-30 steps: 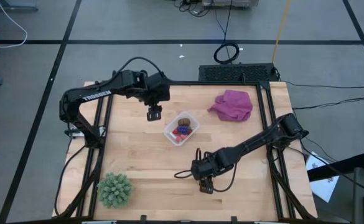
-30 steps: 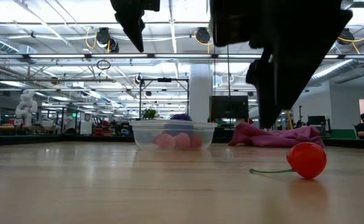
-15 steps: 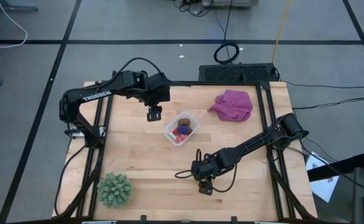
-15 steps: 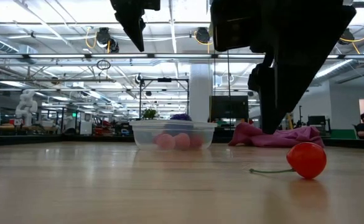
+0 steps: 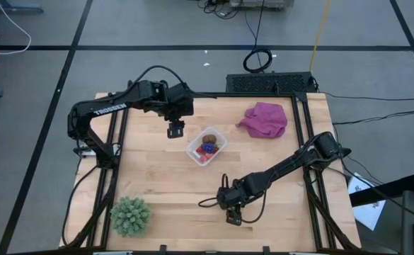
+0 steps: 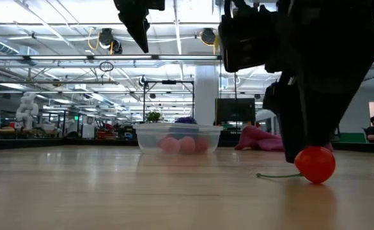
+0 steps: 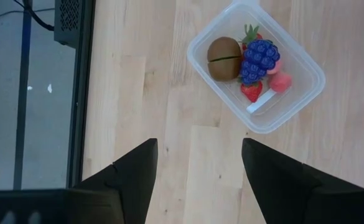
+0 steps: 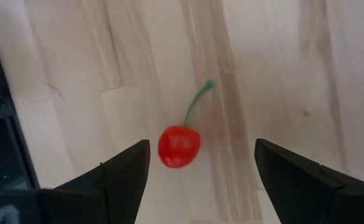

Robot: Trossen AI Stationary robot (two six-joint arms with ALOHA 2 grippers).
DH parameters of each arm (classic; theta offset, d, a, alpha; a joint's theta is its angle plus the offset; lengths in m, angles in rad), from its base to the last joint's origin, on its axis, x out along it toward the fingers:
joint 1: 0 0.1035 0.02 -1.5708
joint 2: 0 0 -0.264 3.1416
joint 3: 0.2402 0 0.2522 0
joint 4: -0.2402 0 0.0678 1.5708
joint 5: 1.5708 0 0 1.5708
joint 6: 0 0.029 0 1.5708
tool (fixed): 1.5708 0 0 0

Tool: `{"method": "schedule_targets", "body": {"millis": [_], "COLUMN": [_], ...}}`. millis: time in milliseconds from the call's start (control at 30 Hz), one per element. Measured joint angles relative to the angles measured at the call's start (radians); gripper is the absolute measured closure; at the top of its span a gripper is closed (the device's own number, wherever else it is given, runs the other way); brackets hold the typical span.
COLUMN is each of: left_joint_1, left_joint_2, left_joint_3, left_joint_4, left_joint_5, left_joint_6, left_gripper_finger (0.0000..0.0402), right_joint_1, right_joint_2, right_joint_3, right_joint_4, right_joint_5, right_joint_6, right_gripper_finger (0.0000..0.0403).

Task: Pick and placing Produce into tupperware
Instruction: Put the cherry into the transparent bin

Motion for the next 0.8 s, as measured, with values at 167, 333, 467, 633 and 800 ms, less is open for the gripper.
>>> {"method": "schedule_targets", "body": {"millis": [167,333,467,633,800], "left_joint_1": [0.0,-0.001,-0.003,-0.009,-0.014], "left_joint_2": [0.0,0.0,0.0,0.0,0.0], "left_joint_3": [0.0,0.0,0.0,0.0,0.0], "left_joint_4": [0.001,0.001,0.002,0.002,0.002], "left_joint_5": [0.0,0.0,0.0,0.0,0.0], "left_joint_6": [0.0,0.0,0.0,-0.001,-0.001], "left_gripper_finger": [0.0163,0.0163,0.0163,0.0163,0.0163], "right_joint_1": [0.002,0.006,0.005,0.006,0.006], "right_joint_2": [0.007,0.033,0.043,0.044,0.044], "right_joint_3": [0.0,0.001,0.003,0.003,0.003], "right_joint_4": [0.029,0.048,0.048,0.046,0.04], "right_joint_5": [0.0,-0.019,-0.028,-0.027,-0.028], "right_joint_6": [0.0,0.002,0.006,0.005,0.004], "right_gripper_finger": [0.0122,0.0122,0.0122,0.0122,0.0122]}}
